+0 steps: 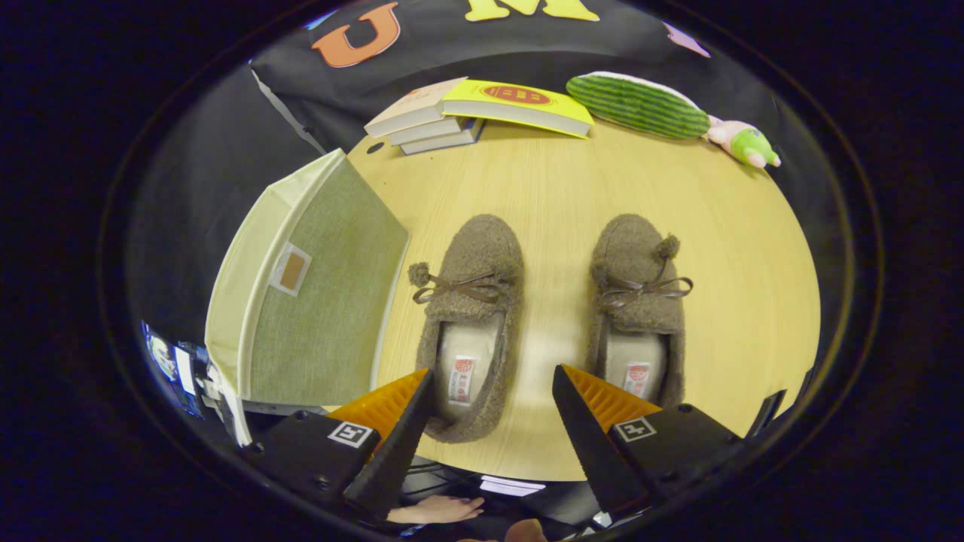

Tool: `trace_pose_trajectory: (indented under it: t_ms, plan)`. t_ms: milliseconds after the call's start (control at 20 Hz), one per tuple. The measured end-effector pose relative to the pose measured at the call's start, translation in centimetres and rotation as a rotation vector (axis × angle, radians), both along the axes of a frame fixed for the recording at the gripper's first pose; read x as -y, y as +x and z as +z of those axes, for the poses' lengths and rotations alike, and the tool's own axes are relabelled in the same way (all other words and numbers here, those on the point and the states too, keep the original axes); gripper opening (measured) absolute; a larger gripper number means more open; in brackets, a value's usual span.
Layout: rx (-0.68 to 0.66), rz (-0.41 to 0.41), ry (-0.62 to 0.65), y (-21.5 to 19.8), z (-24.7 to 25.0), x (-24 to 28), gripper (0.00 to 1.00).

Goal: Open the storage box then place both shoes into the box .Put the left shoe in first, then the right shoe, with the right side of both shoes facing outward in a uniform manner.

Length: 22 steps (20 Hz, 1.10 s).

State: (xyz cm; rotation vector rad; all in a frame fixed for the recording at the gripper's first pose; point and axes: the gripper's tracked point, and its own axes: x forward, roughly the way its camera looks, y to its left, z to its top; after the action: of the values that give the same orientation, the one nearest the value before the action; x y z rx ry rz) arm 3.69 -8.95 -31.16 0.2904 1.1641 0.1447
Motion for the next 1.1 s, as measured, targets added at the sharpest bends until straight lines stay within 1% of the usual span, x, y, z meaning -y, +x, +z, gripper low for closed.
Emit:
trace_pose_trajectory:
  t_ms: [100,250,350,450,500,600,750,850,900,1000,1100]
  plan:
    - [-0.033,-0.011,0.019,0.3,-1.1,-0.2,0.99]
    - [-0.072,-0.053,0.067,1.1,-2.1,-0.5,0.87]
    - [-0.083,-0.053,0.086,1.6,-2.4,-0.6,0.81]
    - [-0.093,-0.045,0.101,2.2,-2.8,-0.7,0.72]
    - [-0.101,-0.050,0.106,2.4,-3.0,-0.6,0.59]
    - [-0.123,-0.059,0.128,2.5,-3.5,-0.6,0.43]
    - [-0.148,-0.070,0.144,2.4,-3.8,0.0,0.29]
    - [-0.147,-0.100,0.166,2.3,-3.4,0.0,0.19]
    - [-0.149,-0.105,0.191,2.2,-3.1,-0.3,0.09]
    - [-0.170,-0.116,0.270,1.3,-2.1,-1.3,0.06]
    - [-0.172,-0.140,0.342,0.8,-0.5,-2.2,0.06]
